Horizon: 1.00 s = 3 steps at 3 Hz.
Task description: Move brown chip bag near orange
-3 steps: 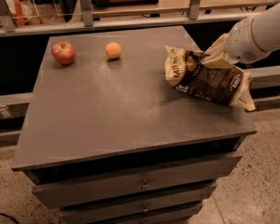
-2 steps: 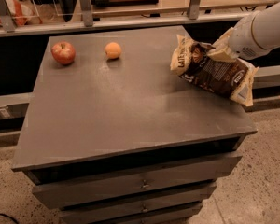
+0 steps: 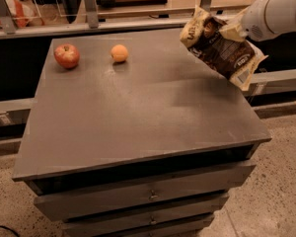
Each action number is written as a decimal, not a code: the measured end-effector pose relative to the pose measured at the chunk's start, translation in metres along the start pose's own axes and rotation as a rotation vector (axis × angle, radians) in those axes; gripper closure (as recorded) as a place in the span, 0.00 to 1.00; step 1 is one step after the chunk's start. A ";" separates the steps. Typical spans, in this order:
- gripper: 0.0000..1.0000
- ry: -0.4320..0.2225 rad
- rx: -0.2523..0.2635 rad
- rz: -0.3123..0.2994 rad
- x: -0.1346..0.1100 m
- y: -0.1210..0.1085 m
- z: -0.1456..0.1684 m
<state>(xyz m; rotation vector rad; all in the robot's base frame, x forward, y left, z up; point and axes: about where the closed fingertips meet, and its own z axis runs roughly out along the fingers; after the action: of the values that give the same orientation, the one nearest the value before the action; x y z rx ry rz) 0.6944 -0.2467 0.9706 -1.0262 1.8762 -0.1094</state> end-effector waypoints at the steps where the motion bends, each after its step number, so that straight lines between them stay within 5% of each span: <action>1: 1.00 -0.161 -0.013 0.017 -0.059 -0.025 0.001; 2: 1.00 -0.244 -0.089 0.017 -0.095 -0.018 0.013; 3: 1.00 -0.314 -0.214 0.085 -0.123 0.012 0.049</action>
Offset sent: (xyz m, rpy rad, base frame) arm 0.0496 0.0906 0.0921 0.2549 -0.0926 0.2748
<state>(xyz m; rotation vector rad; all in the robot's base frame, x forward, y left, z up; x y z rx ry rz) 0.7478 -0.1374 1.0248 -1.0377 1.6638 0.2933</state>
